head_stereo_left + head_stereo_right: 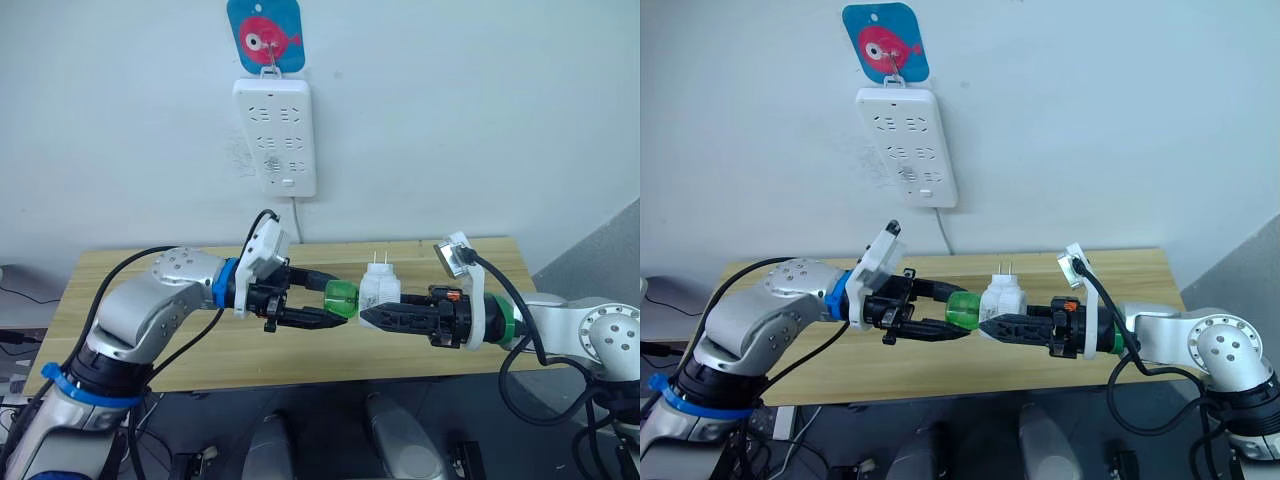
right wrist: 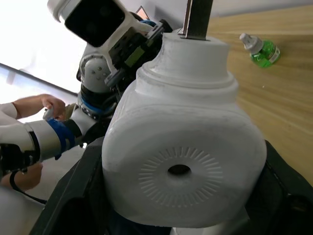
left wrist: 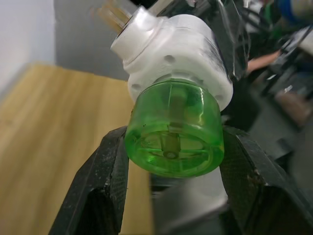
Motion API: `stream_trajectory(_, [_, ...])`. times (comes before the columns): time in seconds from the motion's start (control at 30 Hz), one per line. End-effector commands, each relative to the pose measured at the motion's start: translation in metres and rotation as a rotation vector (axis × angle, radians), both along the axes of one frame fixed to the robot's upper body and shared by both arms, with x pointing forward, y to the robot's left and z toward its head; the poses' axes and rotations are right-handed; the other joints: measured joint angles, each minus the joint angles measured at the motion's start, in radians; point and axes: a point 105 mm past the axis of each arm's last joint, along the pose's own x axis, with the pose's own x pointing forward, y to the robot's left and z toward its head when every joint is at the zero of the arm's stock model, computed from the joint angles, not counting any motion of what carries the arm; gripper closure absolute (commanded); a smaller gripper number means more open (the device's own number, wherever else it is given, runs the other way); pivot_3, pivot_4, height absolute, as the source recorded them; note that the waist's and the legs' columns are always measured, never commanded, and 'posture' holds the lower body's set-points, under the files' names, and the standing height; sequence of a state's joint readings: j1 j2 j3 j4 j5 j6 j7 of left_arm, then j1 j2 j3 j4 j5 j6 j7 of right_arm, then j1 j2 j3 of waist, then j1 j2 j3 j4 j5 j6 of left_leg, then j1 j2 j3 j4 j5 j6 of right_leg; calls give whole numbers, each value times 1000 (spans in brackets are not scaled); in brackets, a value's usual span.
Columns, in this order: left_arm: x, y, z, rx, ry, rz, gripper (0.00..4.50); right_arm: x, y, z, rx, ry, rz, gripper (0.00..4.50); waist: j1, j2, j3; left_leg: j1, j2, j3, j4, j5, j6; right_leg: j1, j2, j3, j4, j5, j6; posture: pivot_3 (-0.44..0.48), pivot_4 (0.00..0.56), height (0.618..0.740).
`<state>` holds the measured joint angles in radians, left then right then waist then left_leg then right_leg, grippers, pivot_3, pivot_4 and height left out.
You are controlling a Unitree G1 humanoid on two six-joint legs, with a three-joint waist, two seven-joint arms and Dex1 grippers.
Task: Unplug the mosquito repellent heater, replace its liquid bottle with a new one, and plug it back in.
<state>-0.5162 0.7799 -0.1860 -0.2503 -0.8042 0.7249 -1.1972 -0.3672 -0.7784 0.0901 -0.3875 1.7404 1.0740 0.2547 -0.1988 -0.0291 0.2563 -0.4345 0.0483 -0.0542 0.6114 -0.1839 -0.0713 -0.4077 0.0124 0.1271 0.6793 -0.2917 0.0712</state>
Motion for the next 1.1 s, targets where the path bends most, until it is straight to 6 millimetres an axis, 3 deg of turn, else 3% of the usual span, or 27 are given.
stream_trajectory(0.03, [0, 11, 1, 29, 43, -4, 2183, -5, -1, 3, -1, -16, 34, 1429, 0, 0, 0, 0, 0, 0, -1, 0, 0, -1, 0, 0, 0, 0, 0, -258, 260, 733])
stream_trajectory(0.2, [5, 8, -7, 55, -83, 34, 2183, -4, -2, 6, 19, -4, 33, 1429, 4, 0, 1, 0, 1, 0, -2, 0, 0, -1, 0, -1, 0, -1, -2, -257, 260, 733])
stream_trajectory(0.27, [9, 9, -9, 40, -227, 38, 2183, -4, -3, 7, 28, 4, 27, 1429, 4, 0, 1, 0, 0, 0, -2, 0, 0, -1, 0, 0, 0, -1, -2, -257, 260, 733])
stream_trajectory(0.4, [4, 18, -24, 64, -416, -7, 929, -4, -4, 7, 33, 14, 20, 1430, 3, 0, 1, 0, 1, 1, -2, 0, 0, -1, 0, 1, 0, -1, -2, -258, 259, 733])
stream_trajectory(0.5, [8, 19, -25, 3, -661, 40, 1, -3, -5, 8, 36, 16, 18, 1430, 7, 0, 1, 0, 1, 1, -1, 0, 0, -1, 0, 0, 0, -1, -2, -258, 259, 733])
stream_trajectory(0.7, [-8, 10, -12, -177, -875, 93, 0, -3, -4, 8, 41, 16, 13, 1430, 11, 0, 1, -1, 0, 2, -1, 0, 0, -1, -2, 1, -1, -1, -2, -261, 257, 733])
stream_trajectory(0.93, [-11, -4, -12, -208, -905, 90, 0, -4, -2, 7, 39, 13, 20, 1430, 7, 0, 1, -1, 0, 2, 0, 0, 0, -1, -1, 1, 0, -1, -2, -262, 250, 733])
stream_trajectory(1.1, [-13, -5, -14, -194, -838, 58, 1224, -5, -2, 8, 36, 7, 26, 1430, 5, 0, 1, -1, 0, 2, 0, 0, 0, -1, -1, 1, 0, -1, -2, -259, 248, 733])
